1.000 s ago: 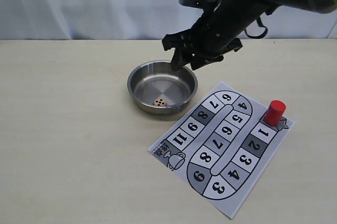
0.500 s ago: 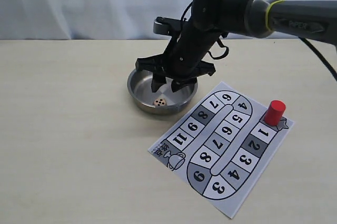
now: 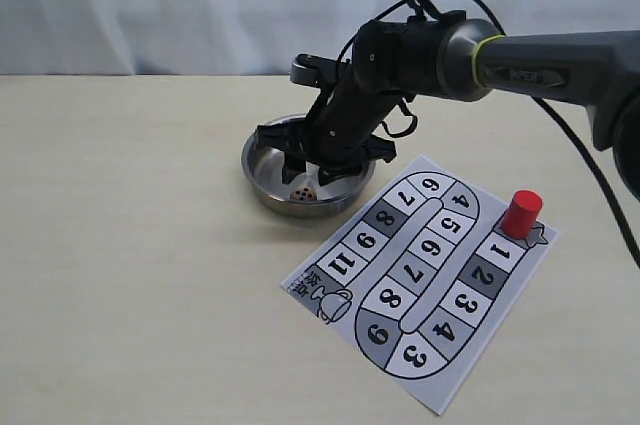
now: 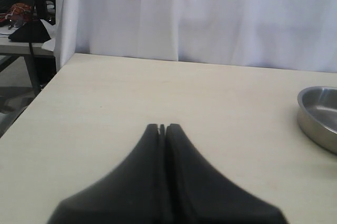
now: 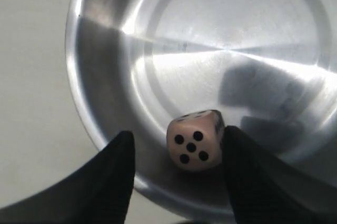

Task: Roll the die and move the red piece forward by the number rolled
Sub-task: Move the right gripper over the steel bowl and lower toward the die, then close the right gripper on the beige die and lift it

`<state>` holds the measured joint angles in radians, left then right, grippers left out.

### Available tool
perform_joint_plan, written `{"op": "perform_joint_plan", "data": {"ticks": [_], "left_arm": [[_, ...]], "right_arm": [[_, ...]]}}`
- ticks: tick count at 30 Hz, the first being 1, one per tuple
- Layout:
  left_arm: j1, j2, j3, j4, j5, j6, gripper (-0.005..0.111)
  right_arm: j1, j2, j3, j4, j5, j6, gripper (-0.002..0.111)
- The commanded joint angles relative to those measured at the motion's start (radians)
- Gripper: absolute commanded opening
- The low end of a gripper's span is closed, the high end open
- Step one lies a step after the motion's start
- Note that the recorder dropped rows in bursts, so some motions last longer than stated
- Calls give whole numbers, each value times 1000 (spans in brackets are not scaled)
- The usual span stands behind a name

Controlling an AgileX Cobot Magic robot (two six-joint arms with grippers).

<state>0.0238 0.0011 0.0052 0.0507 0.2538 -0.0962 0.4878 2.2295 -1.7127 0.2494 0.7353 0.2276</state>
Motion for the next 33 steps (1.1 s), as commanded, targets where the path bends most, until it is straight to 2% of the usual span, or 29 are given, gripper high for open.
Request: {"op": "perform_joint_plan", "data": {"ticks": [1,4,25,28,29,33], "left_arm": [[0,-1,-5,-2,-12,-4,0],[0,-1,-5,-2,-12,-4,0],[0,-1,-5,0,-12,-4,0],[0,-1,-5,0,-12,-4,0],[0,-1,-5,-2,-12,-4,0],[0,-1,-5,-2,-12,-4,0]], "right_arm": [[-1,20,-8,-10,-42,-12,51],[-1,29,-8,-13,-56,-12,56],[1,67,-8,-37,-58,-10,55],[1,69,-8,-37,-58,-10,47],[1,69,-8,-37,-58,-10,36],[1,67,-8,-37,-88,-10,8]]}}
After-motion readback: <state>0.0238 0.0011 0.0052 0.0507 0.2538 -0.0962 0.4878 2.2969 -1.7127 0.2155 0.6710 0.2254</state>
